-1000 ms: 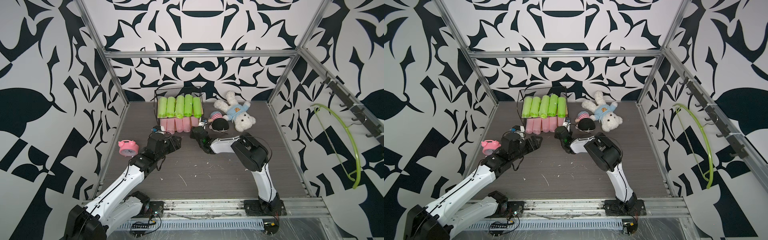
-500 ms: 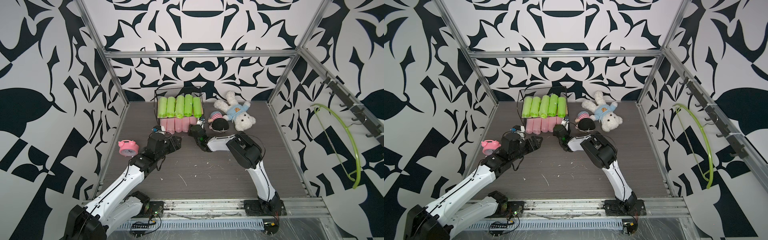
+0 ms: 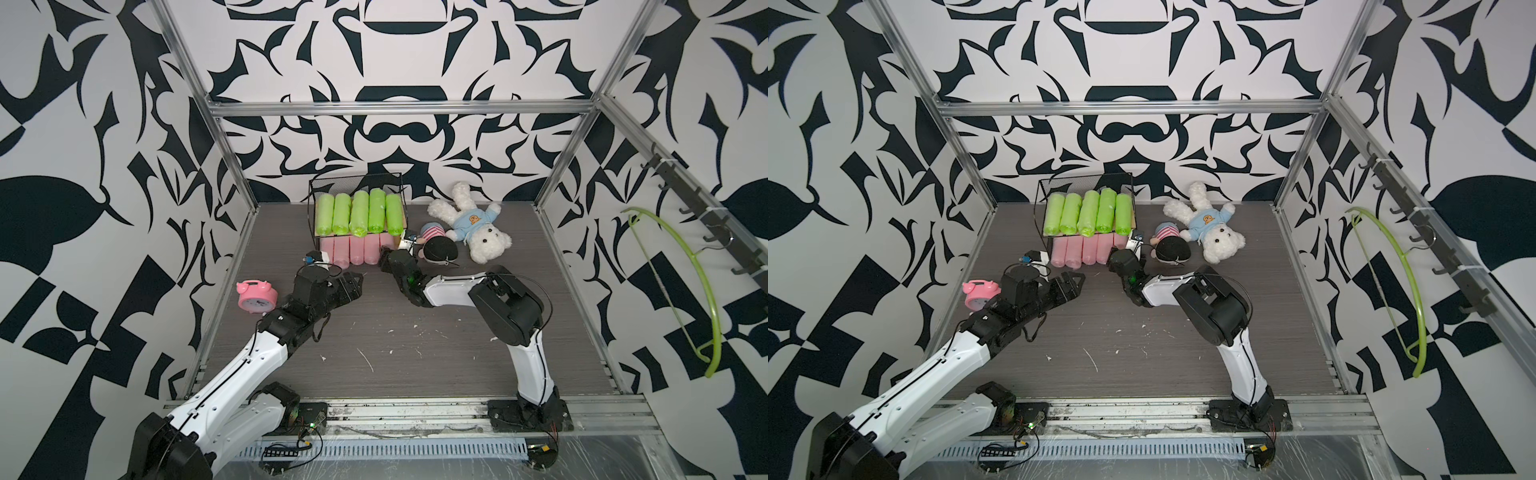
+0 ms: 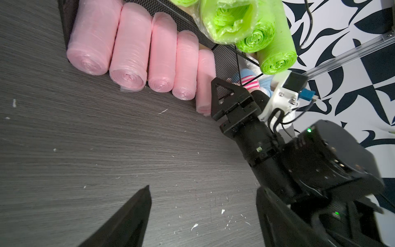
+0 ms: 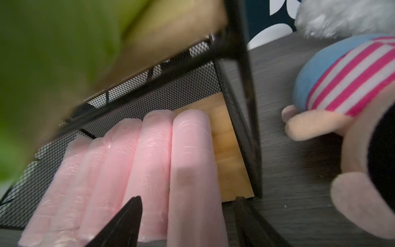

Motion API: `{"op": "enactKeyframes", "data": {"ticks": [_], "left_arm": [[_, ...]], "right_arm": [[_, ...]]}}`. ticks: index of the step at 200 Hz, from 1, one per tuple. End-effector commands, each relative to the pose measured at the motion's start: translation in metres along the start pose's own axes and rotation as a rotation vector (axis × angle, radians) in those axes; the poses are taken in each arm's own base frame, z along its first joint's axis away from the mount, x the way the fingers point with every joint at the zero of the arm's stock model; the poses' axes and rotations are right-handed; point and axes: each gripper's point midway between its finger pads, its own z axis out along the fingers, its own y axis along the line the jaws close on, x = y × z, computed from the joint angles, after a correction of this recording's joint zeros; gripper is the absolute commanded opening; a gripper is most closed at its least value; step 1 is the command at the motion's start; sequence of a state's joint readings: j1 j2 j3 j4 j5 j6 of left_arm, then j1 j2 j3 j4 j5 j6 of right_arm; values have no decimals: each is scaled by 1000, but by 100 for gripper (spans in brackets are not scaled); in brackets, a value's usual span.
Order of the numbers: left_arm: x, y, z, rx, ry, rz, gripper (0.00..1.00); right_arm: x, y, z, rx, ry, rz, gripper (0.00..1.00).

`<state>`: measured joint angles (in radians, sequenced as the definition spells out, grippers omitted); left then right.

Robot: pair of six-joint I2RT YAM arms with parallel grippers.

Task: Sort the rolls of trash bags by color and place them on the shelf
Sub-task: Place the roll of trash bags on the shelf.

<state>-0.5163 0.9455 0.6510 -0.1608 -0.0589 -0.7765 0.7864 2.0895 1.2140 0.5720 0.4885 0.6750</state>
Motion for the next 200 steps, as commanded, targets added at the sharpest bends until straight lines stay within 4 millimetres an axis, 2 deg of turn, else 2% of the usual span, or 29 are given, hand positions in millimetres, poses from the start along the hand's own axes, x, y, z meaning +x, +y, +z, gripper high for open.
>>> {"op": "enactKeyframes", "data": {"ticks": [1, 26, 49, 79, 114, 161, 200], "left_arm": [[5, 6, 0, -15, 14, 21, 84], [7, 7, 0, -14, 17, 21, 84], [7, 9, 0, -19, 15, 22, 84], [9, 12, 3, -31, 20, 28, 84], [10, 12, 5, -32, 29, 29, 84], [8, 12, 3, -39, 22, 37, 84], [7, 11, 3, -40, 23, 42, 84]], "right_arm": [[-4, 11, -21, -24, -15, -36, 73], [16, 2, -26, -36, 43, -48, 64], [31, 5, -28, -70, 76, -61, 51], [39, 6, -19, -74, 85, -86, 40], [36, 5, -1, -43, 76, -99, 38], [19, 3, 18, -15, 39, -92, 37], [14, 4, 27, -21, 37, -84, 37]]}}
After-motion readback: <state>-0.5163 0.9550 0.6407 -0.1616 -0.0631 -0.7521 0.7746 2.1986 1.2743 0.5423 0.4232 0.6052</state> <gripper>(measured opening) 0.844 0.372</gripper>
